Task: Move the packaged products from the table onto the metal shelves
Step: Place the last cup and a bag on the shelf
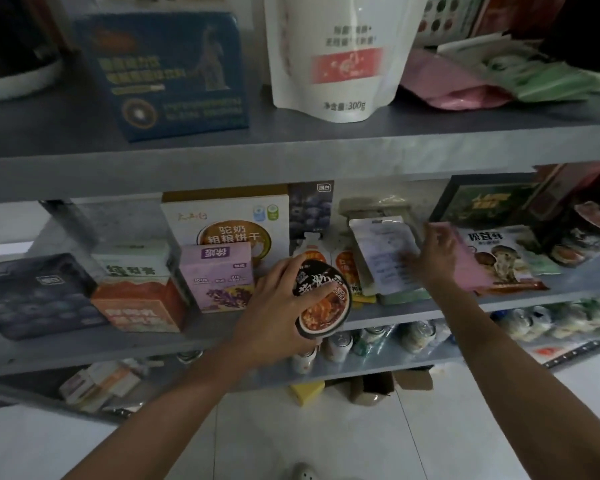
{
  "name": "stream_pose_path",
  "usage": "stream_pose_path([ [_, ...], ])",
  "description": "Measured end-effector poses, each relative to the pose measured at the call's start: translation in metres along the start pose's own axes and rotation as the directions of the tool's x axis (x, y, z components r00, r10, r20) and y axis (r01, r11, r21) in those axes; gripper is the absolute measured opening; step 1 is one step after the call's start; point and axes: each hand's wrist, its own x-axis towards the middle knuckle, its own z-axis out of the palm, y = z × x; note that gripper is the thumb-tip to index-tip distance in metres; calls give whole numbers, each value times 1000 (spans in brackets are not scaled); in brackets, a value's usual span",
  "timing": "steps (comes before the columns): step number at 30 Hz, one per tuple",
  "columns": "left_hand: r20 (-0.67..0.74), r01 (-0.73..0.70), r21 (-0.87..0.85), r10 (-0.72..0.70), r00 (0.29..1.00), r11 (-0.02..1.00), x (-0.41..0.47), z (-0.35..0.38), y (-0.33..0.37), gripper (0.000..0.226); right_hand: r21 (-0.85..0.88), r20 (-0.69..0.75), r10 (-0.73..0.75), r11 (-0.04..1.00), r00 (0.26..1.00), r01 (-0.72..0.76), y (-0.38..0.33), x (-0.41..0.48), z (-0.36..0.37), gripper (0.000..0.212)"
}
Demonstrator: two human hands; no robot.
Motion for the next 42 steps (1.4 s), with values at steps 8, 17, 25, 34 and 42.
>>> stream_pose_path([
  [8,-11,39,11,-39,999,999,-1,5,0,86,-320,172,-353,863,920,391,2,-12,40,84],
  [17,-79,36,-44,-39,996,998,-40,-2,-8,77,-470,200,-283,812,938,345,-8,-13,34,80],
  [25,12,128,-65,-127,992,990,-110,-13,-48,81,-423,-65,-570,759,819,494,-48,-107,76,67],
  [34,-107,160,-17,-161,981,987,-221,-56,-143,75,-242,-318,-802,584,506,774,-190,-215,121,35],
  [42,-197,263,92,-242,950,960,-291,-88,-227,81,-219,-183,-918,387,352,896,-343,-246,159,51],
])
